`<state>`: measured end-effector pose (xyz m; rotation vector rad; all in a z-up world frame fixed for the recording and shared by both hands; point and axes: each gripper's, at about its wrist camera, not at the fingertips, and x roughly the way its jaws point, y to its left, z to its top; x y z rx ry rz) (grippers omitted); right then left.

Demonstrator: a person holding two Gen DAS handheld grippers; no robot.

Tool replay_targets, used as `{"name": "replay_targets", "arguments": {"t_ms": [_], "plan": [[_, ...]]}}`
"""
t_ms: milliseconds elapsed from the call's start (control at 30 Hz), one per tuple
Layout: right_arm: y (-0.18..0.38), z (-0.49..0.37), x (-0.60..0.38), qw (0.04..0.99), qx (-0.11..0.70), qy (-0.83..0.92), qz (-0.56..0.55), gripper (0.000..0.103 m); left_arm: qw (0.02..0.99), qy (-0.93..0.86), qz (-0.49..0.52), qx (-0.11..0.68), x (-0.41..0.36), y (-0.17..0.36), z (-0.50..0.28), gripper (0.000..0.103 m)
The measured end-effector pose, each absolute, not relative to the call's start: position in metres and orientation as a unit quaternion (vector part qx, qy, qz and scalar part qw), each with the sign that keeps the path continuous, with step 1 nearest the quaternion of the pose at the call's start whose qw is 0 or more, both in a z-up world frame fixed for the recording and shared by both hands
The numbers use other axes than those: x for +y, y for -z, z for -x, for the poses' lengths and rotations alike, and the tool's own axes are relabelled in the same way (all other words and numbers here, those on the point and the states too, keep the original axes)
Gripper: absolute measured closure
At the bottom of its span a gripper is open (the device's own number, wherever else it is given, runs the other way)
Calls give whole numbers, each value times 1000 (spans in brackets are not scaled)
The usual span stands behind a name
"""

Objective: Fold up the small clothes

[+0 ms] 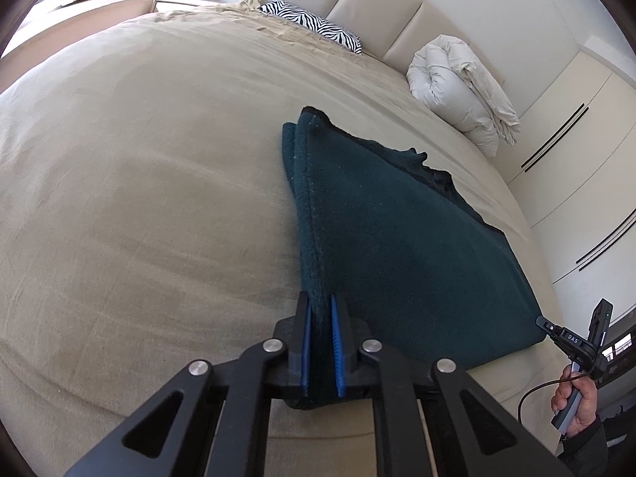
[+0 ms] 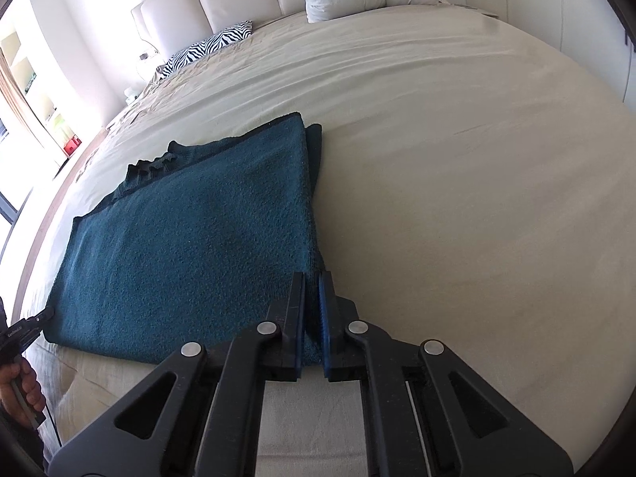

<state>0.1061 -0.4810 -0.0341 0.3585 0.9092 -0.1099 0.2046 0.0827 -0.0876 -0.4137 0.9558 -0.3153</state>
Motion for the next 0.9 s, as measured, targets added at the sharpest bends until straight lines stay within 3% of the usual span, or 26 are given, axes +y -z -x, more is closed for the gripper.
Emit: {"name": "replay_targets", "arguments": {"t_ms": [900], "plan": [[58,-88,-493,870,445,45,-208,98,848,155,205,464,108,97,-200,95]]}}
